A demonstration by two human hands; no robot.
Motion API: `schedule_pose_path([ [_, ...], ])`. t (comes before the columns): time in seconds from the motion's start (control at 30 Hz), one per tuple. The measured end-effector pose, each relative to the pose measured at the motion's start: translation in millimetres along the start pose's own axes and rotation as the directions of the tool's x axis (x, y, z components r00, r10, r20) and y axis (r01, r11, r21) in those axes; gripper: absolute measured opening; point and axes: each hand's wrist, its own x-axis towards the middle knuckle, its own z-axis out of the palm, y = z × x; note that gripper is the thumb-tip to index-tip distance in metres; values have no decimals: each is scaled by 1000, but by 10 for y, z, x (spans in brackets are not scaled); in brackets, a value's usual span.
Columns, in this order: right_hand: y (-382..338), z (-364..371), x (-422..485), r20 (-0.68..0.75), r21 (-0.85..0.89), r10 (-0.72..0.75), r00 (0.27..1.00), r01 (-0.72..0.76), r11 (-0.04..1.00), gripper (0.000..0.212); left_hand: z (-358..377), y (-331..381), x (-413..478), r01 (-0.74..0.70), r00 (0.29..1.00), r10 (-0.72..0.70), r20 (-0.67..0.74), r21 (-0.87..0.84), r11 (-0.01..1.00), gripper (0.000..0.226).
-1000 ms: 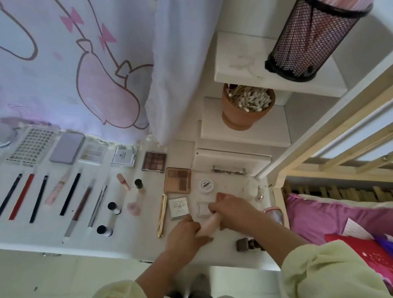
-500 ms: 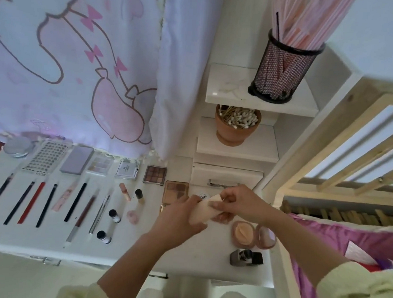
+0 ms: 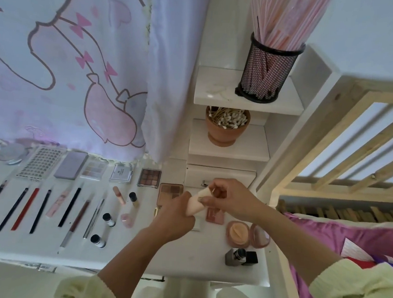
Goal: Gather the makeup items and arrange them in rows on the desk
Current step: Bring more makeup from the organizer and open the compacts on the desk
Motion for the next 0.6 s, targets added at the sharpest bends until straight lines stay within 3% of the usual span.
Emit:
schedule_pose_path([
  [0.13,-73,-44,-27,-10,3,46,999,-46,999,28,-6,3,4,5,999,-5,-40,4,1000,25],
  [0.27,-105,-14,-46,-42,96,148,988,-143,985,46,14,29,-2,-19,997,24,-79,70,997,19],
  [0.47,-19,-63,-75,-14,298,193,981,-180,937,20,32,35,-11,-18,994,27,-102,87,996,21],
  [0.6,-29,-93,-111,-5,359,182,983,-168,918,33,37,73,-12,-34,993,44,-107,95,995,23],
])
